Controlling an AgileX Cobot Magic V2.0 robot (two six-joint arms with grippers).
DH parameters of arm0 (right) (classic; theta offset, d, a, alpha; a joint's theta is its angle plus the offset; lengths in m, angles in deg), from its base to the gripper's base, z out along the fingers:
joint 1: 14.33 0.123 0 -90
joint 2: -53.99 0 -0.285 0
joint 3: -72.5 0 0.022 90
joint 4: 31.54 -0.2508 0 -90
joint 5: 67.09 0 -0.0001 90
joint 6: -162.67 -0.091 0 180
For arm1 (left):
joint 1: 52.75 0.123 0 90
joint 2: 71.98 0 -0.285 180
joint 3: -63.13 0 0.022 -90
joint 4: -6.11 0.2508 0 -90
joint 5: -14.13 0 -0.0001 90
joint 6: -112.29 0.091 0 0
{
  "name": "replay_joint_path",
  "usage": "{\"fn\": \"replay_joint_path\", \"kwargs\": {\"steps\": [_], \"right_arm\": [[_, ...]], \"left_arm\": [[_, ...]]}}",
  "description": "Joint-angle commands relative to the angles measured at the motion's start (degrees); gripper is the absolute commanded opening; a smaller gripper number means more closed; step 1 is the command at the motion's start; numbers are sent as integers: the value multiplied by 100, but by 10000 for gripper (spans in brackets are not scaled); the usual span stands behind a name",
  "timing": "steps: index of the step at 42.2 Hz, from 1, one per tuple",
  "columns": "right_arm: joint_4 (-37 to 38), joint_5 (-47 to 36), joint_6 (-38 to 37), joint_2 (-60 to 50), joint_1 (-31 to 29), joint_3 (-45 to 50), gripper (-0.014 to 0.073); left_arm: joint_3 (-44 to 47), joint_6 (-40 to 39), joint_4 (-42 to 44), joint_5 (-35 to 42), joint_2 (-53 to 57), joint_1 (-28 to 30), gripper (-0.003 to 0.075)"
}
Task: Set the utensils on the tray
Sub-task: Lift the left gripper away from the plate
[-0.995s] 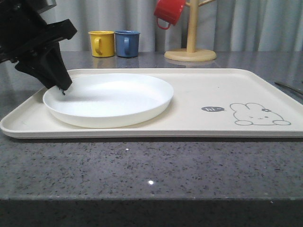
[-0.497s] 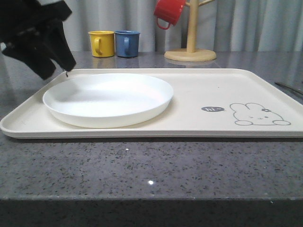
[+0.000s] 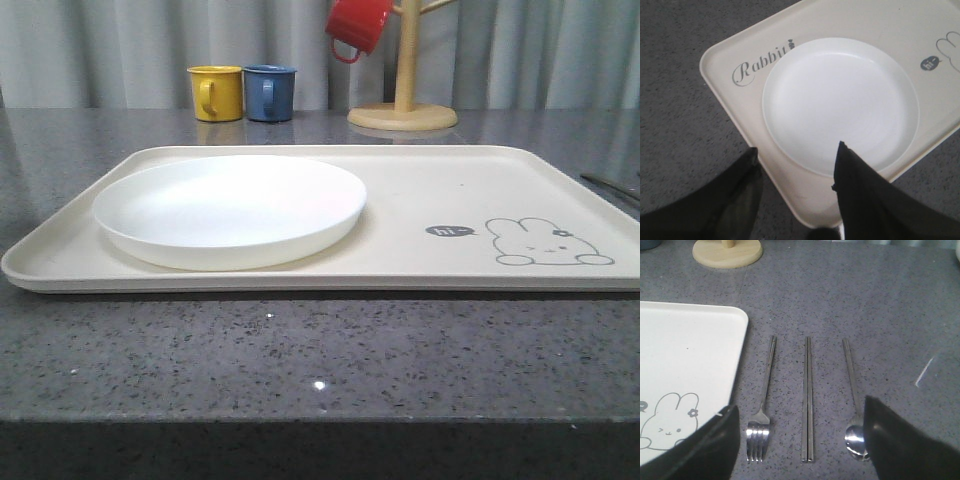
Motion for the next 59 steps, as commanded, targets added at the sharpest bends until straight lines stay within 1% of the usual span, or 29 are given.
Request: {"fn": "replay_joint_path", "kwargs": {"steps": [1, 5, 6, 11, 14, 22, 25, 31, 39, 43, 47, 50, 53, 59], "right_arm": [[89, -392, 71, 60, -28, -190, 542], [89, -392, 71, 60, -28, -190, 542], [89, -392, 71, 60, -28, -190, 542], [89, -392, 71, 60, -28, -190, 542], [79, -398, 71, 60, -28, -190, 542], [-6, -417, 71, 74, -16, -197, 542], [-6, -221, 122, 175, 3, -313, 542], [-24, 649, 205, 769, 231, -857, 542], [-43, 1878, 205, 1892, 606, -1705, 535], [-43, 2290, 205, 2523, 677, -2047, 473], [-33, 2556, 205, 3089, 677, -2368, 381], [7, 2656, 205, 3502, 677, -2570, 344], [84, 2656, 199, 3894, 658, -2763, 329], [58, 2638, 26, 4597, 583, -3119, 329]], "left_arm": [[170, -407, 485, 346, 624, -53, 333], [573, -1106, 1154, 652, 1127, -53, 333], [656, -1178, 1232, 753, 1268, -53, 333], [1082, -1202, 1273, 1104, 1736, -53, 333], [1230, -1202, 1273, 1167, 1918, -53, 333], [1314, -1202, 1273, 1126, 2012, -53, 333], [1314, -1202, 1273, 1180, 2012, -53, 333], [1314, -1202, 1273, 1179, 2012, -53, 333], [1314, -1202, 1273, 1179, 2012, -53, 333], [1314, -1202, 1273, 1179, 2012, -53, 333], [1314, -1202, 1273, 1179, 2012, -53, 333], [1314, -1202, 1273, 1179, 2012, -53, 333], [1314, -1202, 1273, 1179, 2012, -53, 333], [1314, -1202, 1273, 1179, 2012, -53, 333]]}}
